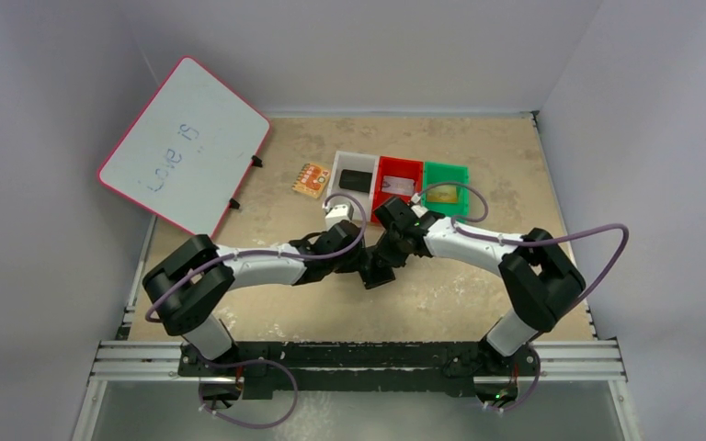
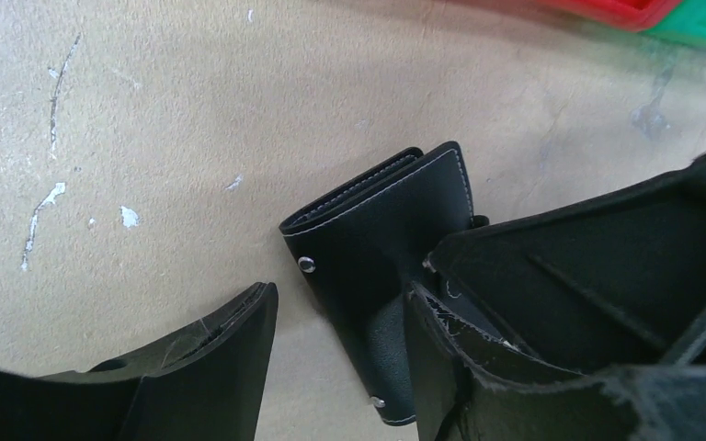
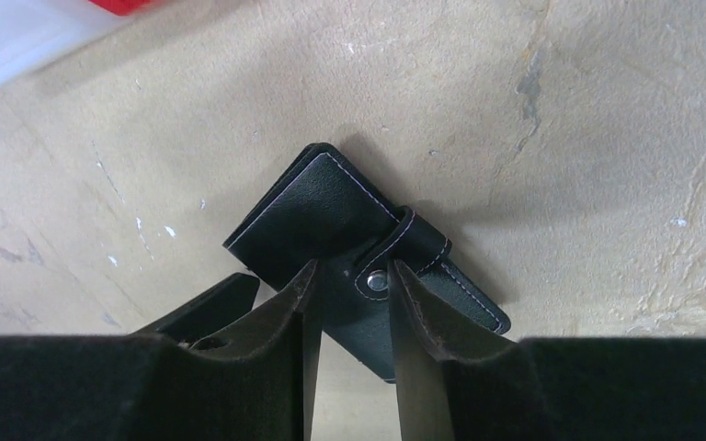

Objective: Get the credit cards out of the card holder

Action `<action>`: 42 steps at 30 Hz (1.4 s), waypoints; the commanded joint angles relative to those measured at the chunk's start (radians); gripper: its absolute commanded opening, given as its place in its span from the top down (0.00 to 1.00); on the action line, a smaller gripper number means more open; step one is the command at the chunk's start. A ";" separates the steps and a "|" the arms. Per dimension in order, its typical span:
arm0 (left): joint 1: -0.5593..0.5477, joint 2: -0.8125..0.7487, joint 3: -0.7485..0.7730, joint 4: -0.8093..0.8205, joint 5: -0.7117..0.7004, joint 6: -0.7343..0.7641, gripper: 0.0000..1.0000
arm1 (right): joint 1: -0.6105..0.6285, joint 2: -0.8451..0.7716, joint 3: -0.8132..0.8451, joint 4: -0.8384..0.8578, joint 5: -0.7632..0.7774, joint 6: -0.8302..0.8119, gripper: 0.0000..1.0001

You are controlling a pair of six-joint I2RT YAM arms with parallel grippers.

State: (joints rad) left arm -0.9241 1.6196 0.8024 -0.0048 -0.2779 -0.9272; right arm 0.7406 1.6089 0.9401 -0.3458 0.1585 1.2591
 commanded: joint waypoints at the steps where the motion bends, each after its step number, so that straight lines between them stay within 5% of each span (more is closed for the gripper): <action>1: -0.001 0.011 0.037 -0.005 0.018 0.044 0.47 | 0.025 0.017 0.019 -0.131 0.060 0.096 0.66; 9: -0.006 0.094 0.009 -0.038 -0.016 -0.001 0.55 | 0.044 0.007 0.098 -0.231 0.069 0.112 0.65; 21: -0.050 0.091 -0.053 -0.031 -0.082 -0.040 0.59 | 0.049 0.202 0.231 -0.348 0.067 0.213 0.64; 35: -0.050 0.096 -0.097 -0.007 -0.123 -0.073 0.67 | -0.011 0.051 -0.054 0.070 -0.070 0.116 0.96; 42: -0.050 0.098 -0.105 -0.035 -0.148 -0.079 0.69 | -0.071 -0.138 -0.164 0.110 -0.061 0.069 0.92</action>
State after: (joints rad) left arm -0.9714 1.6707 0.7525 0.1226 -0.4095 -1.0115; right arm 0.7120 1.5558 0.8486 -0.3080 0.0727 1.3708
